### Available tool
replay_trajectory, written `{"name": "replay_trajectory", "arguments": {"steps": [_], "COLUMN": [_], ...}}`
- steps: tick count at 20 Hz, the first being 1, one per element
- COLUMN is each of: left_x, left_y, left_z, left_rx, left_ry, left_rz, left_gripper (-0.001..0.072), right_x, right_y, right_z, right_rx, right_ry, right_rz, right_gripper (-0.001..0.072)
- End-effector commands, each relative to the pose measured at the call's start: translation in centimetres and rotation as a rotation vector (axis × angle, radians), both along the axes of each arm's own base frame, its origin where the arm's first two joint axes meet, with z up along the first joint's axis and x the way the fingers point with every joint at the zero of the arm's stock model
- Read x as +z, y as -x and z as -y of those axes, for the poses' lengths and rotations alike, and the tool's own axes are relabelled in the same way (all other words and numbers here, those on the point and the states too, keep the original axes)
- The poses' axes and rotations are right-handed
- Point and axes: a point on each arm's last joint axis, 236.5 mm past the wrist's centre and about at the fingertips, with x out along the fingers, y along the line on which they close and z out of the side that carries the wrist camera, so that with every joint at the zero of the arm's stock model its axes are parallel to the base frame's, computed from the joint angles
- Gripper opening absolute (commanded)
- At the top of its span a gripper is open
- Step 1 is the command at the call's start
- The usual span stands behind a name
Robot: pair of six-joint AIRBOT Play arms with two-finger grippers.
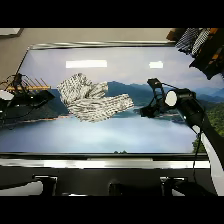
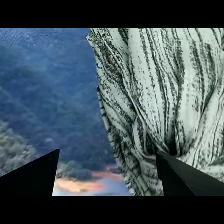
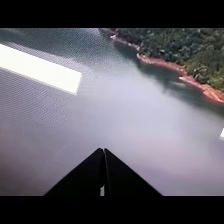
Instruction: Fold the clothes and pants, and hang the long-sleeved shirts on hangers.
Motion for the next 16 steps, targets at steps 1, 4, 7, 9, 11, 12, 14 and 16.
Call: {"name": "replay_trajectory", "arguments": {"steps": [1, 4, 7, 9, 11, 12, 14, 16], "left_x": [-3.8, -5.8, -7.1, -6.9, -6.6, -6.4, -6.3, -6.3], "left_y": [-3.7, -5.0, -5.0, -5.0, -5.0, -5.1, -5.1, -5.1], "left_z": [1.4, 2.9, 4.4, 4.6, 4.6, 4.6, 4.5, 4.4], "left_rx": [0.105, 0.087, 0.059, 0.050, 0.049, 0.049, 0.050, 0.051], "left_ry": [0.196, 0.236, 0.241, 0.241, 0.241, 0.240, 0.240, 0.240], "left_rz": [0.013, -0.003, -0.029, -0.025, -0.021, -0.018, -0.016, -0.016], "left_gripper": [0.0720, 0.0720, 0.0295, 0.0021, 0.0021, 0.0021, 0.0021, 0.0021], "right_x": [0.0, 0.0, -0.5, -2.7, -4.7, -5.4, -6.3, -6.9], "right_y": [0.0, 0.2, -1.4, -1.9, -3.0, -3.9, -6.4, -8.7], "right_z": [0.0, -0.3, -1.1, -2.2, -5.1, -6.8, -9.9, -11.7], "right_rx": [0.000, -0.003, -0.184, -0.368, -0.427, -0.459, -0.528, -0.581], "right_ry": [-0.001, -0.014, -0.099, -0.183, -0.312, -0.401, -0.585, -0.722], "right_rz": [0.002, -0.007, 0.004, -0.079, -0.140, -0.156, -0.166, -0.157], "right_gripper": [0.0025, 0.0083, 0.0439, 0.0687, 0.0690, 0.0691, 0.0691, 0.0690]}}
